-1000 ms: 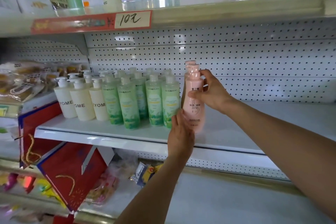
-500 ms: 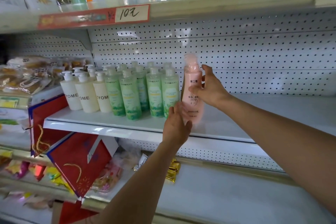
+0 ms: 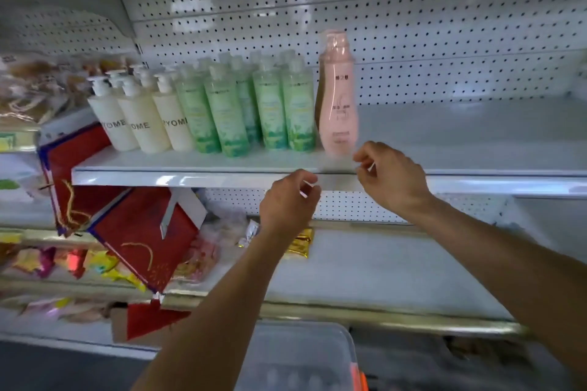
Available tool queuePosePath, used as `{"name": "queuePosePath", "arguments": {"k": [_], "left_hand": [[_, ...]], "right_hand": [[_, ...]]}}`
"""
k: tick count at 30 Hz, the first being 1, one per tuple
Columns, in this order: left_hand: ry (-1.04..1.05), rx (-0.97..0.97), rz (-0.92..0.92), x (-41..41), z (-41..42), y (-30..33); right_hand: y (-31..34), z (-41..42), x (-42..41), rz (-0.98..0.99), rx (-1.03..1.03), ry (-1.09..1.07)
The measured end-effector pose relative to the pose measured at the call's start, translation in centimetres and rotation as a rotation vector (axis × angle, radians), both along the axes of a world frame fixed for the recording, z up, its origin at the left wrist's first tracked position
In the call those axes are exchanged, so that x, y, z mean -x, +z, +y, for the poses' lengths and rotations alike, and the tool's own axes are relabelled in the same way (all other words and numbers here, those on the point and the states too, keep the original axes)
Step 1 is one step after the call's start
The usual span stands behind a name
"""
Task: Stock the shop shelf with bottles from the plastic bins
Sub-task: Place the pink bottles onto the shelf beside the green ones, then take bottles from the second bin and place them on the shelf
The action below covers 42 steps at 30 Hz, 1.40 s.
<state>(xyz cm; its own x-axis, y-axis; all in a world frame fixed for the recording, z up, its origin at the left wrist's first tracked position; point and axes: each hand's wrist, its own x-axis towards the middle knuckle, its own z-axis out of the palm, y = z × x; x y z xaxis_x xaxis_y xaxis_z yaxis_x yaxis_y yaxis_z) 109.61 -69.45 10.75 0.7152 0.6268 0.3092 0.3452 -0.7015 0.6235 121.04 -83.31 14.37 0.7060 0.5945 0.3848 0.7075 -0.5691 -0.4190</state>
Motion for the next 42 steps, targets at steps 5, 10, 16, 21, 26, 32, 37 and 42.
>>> {"name": "queuePosePath", "arguments": {"k": [5, 10, 16, 21, 26, 32, 37, 42], "left_hand": [[-0.052, 0.08, 0.13, 3.2, -0.1, -5.4], [-0.093, 0.226, 0.31, 6.2, -0.9, -12.3], [-0.158, 0.38, 0.406, 8.3, -4.7, -19.7], [-0.269, 0.443, 0.475, 8.0, -9.4, -24.2], [-0.342, 0.511, 0.474, 6.0, -15.7, -27.0], [-0.334, 0.702, 0.51, 3.9, -23.8, -32.3], [-0.276, 0.772, 0.593, 3.6, -27.4, -39.0], [-0.168, 0.813, 0.662, 3.1, -27.8, -44.6]], "right_hand": [[-6.7, -0.9, 3.8, 0.14, 0.142, 0.016], [-13.9, -2.6, 6.9, 0.274, 0.248, 0.012], [-21.2, -7.3, 8.8, 0.477, 0.367, -0.028], [-27.0, -13.2, 8.2, 0.57, 0.368, -0.101], [-31.5, -19.1, 6.7, 0.714, 0.452, -0.159], [-36.4, -25.8, 4.3, 0.789, 0.554, -0.168], [-41.4, -28.4, 3.2, 0.87, 0.623, -0.101], [-46.8, -28.5, 2.8, 0.915, 0.614, -0.06]]}}
